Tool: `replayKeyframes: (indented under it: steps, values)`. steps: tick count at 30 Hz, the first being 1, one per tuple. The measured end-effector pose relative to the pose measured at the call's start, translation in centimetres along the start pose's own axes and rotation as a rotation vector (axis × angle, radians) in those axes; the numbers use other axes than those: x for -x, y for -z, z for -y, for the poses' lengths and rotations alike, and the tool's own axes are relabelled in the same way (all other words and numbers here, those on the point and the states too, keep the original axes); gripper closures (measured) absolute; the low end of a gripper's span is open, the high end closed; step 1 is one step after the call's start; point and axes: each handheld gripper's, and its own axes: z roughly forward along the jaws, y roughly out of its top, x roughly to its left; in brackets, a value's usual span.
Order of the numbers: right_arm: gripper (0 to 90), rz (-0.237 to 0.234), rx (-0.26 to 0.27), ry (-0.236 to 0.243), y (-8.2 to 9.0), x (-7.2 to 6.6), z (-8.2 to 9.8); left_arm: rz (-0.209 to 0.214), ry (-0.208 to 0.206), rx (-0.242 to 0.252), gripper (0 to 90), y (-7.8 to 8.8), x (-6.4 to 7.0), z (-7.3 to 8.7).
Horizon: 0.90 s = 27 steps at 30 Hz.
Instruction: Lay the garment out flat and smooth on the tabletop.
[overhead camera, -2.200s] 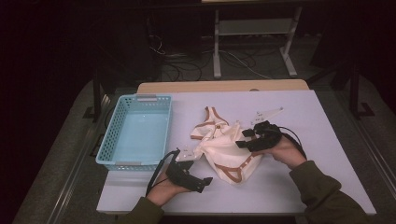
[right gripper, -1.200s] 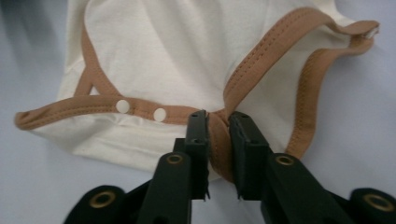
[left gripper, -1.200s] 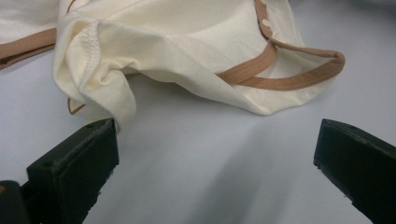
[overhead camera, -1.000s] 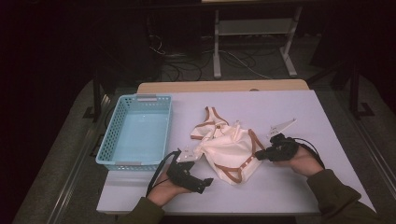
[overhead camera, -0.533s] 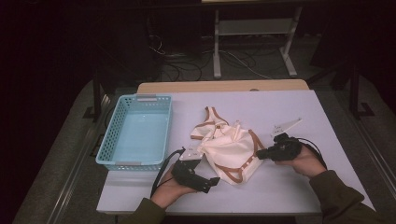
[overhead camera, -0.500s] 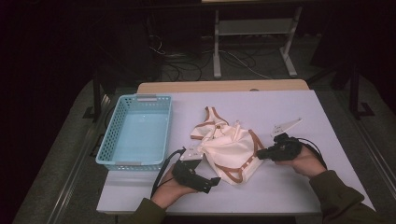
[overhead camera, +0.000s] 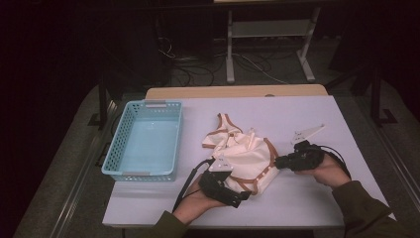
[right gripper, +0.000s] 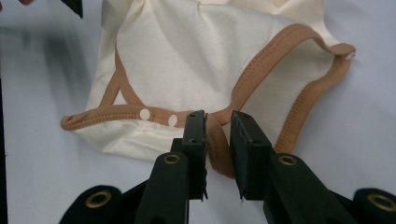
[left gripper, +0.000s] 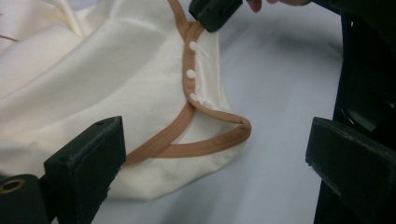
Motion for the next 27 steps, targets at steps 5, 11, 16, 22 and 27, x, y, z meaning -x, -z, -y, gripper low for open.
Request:
replayKeyframes:
  steps: [5, 11, 16, 22, 27]
  values:
    - [74.7, -0.007, 0.003, 0.000, 0.4, 0.3, 0.3, 0.012, -0.013, -0.035, 8.3, -1.4, 0.2, -0.1]
    - [72.8, -0.010, -0.013, 0.005, -0.1, 0.5, 0.3, 0.010, -0.006, -0.062, 19.0, -3.2, 0.5, 0.0]
    - [73.5, -0.019, -0.026, 0.012, -0.4, 0.4, 0.2, 0.006, -0.015, -0.077, 34.9, -3.9, 0.8, 0.0]
    - [74.5, -0.016, -0.022, 0.007, -0.4, 0.5, 0.2, 0.019, 0.027, -0.092, 52.8, -4.4, 0.5, 0.0]
    - [76.4, -0.015, -0.025, 0.004, -0.5, 0.5, 0.2, 0.036, 0.021, -0.114, 62.1, -4.8, 0.4, 0.2]
